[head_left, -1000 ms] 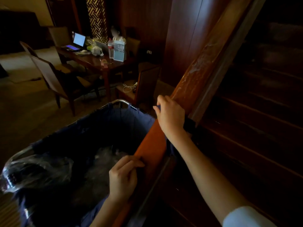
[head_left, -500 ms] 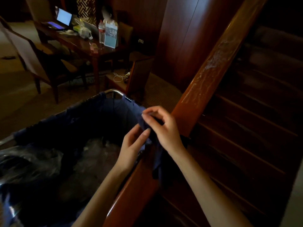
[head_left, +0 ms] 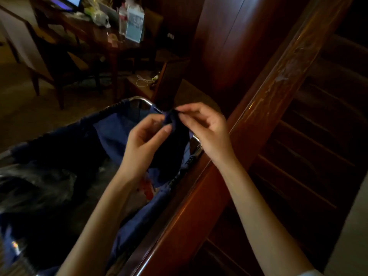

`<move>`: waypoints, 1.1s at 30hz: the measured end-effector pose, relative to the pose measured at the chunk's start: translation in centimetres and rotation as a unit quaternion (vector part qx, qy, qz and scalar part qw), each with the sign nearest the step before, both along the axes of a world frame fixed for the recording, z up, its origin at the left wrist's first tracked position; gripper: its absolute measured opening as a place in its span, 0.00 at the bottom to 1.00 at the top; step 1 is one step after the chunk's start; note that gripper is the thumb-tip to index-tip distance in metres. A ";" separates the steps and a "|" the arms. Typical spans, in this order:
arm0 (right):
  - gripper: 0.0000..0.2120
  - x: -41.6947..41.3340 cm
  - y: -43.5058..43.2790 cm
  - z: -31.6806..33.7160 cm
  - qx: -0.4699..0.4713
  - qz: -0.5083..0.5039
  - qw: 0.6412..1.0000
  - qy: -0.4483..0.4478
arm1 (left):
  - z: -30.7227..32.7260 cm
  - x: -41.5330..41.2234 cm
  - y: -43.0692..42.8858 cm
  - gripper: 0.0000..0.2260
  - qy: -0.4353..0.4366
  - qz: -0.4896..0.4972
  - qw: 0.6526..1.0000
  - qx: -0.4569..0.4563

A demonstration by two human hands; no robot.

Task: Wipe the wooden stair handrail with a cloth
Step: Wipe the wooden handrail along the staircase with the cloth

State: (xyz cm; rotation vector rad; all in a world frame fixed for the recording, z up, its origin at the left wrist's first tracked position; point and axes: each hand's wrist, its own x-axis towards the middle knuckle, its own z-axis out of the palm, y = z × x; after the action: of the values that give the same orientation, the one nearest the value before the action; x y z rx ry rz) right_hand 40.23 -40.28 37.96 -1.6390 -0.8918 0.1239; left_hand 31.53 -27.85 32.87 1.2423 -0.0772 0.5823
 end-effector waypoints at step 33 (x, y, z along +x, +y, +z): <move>0.08 -1.9 -7.0 -8.6 -0.206 -0.287 0.834 -0.424 | -16.5 -15.1 -6.4 0.15 0.180 -0.133 0.972 -0.069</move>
State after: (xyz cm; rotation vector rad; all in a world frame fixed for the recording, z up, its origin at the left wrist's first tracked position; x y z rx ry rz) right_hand 38.33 -47.28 29.36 -2.3534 -1.0012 -0.9649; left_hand 16.39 -34.21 16.42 1.1602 0.1006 0.1225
